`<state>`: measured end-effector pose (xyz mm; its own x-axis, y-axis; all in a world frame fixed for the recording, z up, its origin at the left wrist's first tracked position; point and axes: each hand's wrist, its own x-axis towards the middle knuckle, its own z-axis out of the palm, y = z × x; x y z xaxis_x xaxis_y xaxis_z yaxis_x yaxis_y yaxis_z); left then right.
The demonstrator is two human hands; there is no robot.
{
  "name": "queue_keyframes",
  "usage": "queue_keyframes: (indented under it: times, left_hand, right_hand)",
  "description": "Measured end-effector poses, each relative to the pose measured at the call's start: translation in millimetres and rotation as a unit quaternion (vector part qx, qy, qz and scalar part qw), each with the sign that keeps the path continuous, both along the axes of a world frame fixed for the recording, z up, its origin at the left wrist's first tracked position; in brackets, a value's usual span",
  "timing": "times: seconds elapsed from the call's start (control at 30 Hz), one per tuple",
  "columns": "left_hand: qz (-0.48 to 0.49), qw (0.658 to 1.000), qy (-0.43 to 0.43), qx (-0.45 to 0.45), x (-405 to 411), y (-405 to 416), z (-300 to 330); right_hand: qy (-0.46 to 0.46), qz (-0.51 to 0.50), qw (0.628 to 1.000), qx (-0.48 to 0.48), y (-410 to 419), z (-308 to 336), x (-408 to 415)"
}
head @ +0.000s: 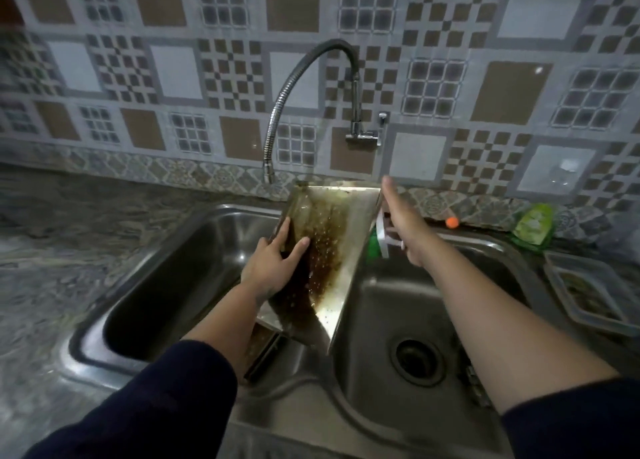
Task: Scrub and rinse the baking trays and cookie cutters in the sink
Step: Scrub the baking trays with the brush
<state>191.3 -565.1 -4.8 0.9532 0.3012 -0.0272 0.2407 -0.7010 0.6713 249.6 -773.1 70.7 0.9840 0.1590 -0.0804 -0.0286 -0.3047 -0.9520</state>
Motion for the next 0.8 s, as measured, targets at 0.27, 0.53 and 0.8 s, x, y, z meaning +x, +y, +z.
queue_keyframes:
  times: [0.27,0.53,0.8]
  left_hand:
    - [-0.013,0.990,0.113,0.084,11,115,-69]
    - [-0.015,0.972,0.198,0.129,31,147,-132]
    - [-0.024,0.962,0.223,0.154,45,148,-155]
  right_hand:
    - [-0.046,0.010,0.903,-0.427,74,-95,1]
    - [-0.094,-0.022,0.843,-0.528,99,-111,5]
    - [-0.074,-0.078,0.849,-0.517,81,-119,14]
